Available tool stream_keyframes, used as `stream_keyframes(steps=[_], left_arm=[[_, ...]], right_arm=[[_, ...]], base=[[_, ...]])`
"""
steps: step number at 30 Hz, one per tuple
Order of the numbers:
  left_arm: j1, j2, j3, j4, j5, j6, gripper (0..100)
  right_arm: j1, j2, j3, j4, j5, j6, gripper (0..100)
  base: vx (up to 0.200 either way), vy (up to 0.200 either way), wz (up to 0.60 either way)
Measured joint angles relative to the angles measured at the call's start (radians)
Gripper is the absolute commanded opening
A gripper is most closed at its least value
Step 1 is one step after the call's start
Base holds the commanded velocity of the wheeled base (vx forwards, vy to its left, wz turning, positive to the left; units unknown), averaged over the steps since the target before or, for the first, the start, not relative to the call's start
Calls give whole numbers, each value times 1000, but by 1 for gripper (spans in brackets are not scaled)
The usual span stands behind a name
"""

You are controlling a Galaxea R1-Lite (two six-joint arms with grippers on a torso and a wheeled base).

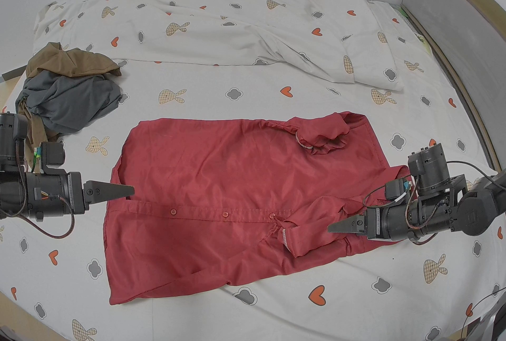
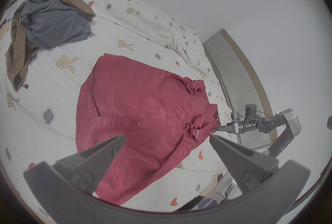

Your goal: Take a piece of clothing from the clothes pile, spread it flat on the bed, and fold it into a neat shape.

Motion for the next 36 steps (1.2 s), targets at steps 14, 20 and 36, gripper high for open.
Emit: stream_keyframes(steps=[14, 20, 36], left_arm=[[0, -2, 1, 0, 0, -1, 100], [0, -2, 1, 0, 0, -1, 100], [0, 7, 0, -1, 0, 1, 100]], right_arm=[[33, 90, 28, -137, -1, 0, 100], [33, 150, 66, -387, 2, 3, 100], [24, 197, -85, -408, 3, 14, 100]], base=[[0, 0, 0], [0, 0, 0], [0, 0, 0]])
